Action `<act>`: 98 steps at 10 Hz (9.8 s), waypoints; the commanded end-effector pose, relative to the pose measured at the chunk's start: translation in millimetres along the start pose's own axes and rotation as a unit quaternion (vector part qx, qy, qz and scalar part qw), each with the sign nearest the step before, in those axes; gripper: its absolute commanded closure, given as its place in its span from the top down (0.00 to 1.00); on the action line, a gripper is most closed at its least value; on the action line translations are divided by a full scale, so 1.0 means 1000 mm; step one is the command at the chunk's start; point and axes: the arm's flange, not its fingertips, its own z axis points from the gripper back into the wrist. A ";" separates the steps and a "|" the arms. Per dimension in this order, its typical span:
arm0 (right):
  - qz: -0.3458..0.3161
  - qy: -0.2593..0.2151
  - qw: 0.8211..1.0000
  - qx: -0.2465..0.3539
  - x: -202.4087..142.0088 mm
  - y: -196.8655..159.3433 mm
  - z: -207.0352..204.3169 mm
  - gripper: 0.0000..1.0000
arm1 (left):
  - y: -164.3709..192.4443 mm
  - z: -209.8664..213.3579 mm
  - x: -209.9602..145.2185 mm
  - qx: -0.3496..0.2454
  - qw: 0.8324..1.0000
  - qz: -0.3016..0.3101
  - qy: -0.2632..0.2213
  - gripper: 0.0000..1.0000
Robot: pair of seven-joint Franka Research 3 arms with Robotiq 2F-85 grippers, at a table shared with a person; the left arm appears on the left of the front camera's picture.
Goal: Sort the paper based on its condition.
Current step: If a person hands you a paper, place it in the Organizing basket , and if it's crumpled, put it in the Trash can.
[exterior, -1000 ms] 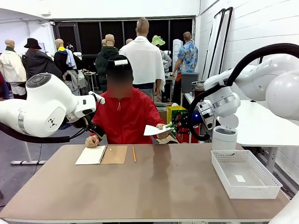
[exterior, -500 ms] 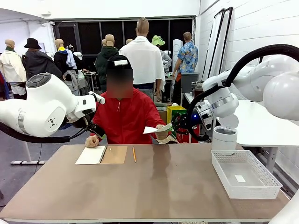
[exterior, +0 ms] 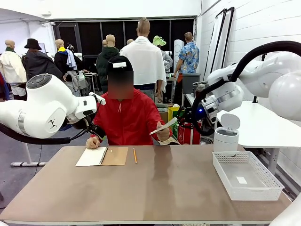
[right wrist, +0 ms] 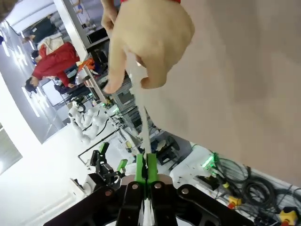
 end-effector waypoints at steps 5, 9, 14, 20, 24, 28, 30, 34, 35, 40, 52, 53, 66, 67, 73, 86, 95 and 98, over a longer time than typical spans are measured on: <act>0.163 -0.064 0.974 -0.144 -0.004 -0.037 0.078 0.00 | 0.000 0.000 0.000 0.001 1.000 -0.001 0.000 1.00; 0.152 -0.074 0.971 -0.168 0.004 -0.043 0.097 0.00 | 0.000 0.000 0.000 0.001 1.000 -0.001 0.000 1.00; 0.158 -0.094 0.966 -0.181 0.005 -0.055 0.104 0.00 | 0.000 0.000 0.000 0.001 1.000 -0.001 0.000 1.00; 0.152 -0.141 0.962 -0.176 -0.002 -0.128 0.149 0.00 | 0.000 0.000 0.000 0.001 1.000 -0.001 0.000 1.00; 0.138 -0.162 0.958 -0.192 0.000 -0.165 0.168 0.00 | 0.000 0.000 0.000 0.001 1.000 -0.001 0.000 1.00; 0.125 -0.152 0.957 -0.213 0.008 -0.196 0.188 0.00 | 0.000 0.000 0.000 0.001 1.000 -0.001 0.000 1.00; 0.118 -0.148 0.953 -0.238 0.014 -0.211 0.194 0.00 | 0.000 0.000 0.000 0.001 1.000 -0.001 0.000 1.00; 0.110 -0.111 0.952 -0.263 0.026 -0.226 0.176 0.00 | 0.000 0.000 0.000 0.001 1.000 -0.001 0.000 1.00; 0.102 -0.107 0.953 -0.266 0.029 -0.229 0.169 0.00 | 0.000 0.000 0.000 0.001 1.000 -0.001 0.000 1.00; 0.059 -0.119 0.937 -0.324 0.026 -0.229 0.163 0.20 | 0.000 0.000 0.000 0.001 1.000 -0.001 0.000 1.00; 0.015 -0.131 0.928 -0.348 0.021 -0.214 0.163 1.00 | 0.000 0.000 0.000 0.001 1.000 -0.001 0.000 1.00; 0.015 -0.131 0.928 -0.348 0.021 -0.214 0.163 1.00 | 0.000 0.000 0.000 0.001 1.000 -0.001 0.000 1.00; 0.406 -0.131 0.854 -0.298 -0.119 -0.097 0.125 1.00 | 0.000 0.000 0.000 0.001 1.000 -0.001 0.000 1.00; 0.426 -0.134 0.843 -0.299 -0.125 -0.093 0.118 1.00 | 0.000 0.000 0.000 0.001 1.000 -0.001 0.000 1.00; 0.410 -0.140 0.845 -0.314 -0.129 -0.081 0.120 1.00 | 0.000 0.000 0.000 0.001 1.000 -0.001 0.000 1.00; 0.658 -0.145 0.673 -0.306 -0.221 -0.036 0.051 1.00 | 0.000 0.000 0.000 0.001 1.000 -0.001 0.000 1.00; 0.646 -0.144 0.691 -0.291 -0.222 -0.029 0.057 1.00 | 0.000 0.000 0.000 0.001 1.000 -0.001 0.000 1.00; 0.646 -0.144 0.691 -0.291 -0.222 -0.029 0.057 1.00 | 0.000 0.000 0.000 0.001 1.000 -0.001 0.000 1.00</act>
